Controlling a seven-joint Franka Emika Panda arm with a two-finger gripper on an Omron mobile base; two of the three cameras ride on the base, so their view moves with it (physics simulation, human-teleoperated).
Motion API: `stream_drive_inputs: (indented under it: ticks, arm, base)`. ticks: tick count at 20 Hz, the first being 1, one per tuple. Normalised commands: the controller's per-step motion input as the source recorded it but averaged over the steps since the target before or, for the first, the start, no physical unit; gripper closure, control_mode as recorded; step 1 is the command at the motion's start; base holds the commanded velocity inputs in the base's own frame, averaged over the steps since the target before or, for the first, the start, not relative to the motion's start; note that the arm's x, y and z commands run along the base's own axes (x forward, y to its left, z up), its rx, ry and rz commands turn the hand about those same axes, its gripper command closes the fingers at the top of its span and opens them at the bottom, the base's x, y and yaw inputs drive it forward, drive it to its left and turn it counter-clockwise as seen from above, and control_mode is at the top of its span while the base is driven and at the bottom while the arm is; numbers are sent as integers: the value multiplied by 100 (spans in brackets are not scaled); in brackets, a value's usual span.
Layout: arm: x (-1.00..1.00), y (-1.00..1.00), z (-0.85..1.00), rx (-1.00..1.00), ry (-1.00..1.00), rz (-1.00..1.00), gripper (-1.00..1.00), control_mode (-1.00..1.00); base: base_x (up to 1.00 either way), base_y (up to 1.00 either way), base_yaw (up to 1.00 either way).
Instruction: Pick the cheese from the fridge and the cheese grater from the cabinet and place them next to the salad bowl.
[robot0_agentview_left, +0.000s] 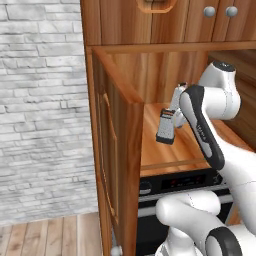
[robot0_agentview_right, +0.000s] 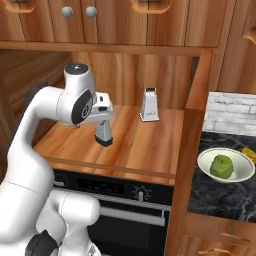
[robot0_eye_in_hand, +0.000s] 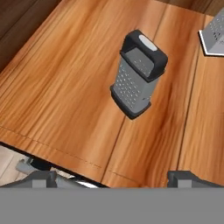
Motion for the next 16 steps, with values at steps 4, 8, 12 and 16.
stream_drive_inputs:
  ticks: [4, 8, 12, 16]
  arm:
    - [58, -21, -25, 0, 3, 0, -100, -100]
    - [60, -14, 0, 3, 2, 0, -100, -100]
    - [49, -3, 0, 3, 0, 0, -100, -100]
    - [32, -1, -6, 13, 0, 4, -100, -100]
  base:
    - [0, 0, 0]
    - [0, 0, 0]
    - [0, 0, 0]
    - [0, 0, 0]
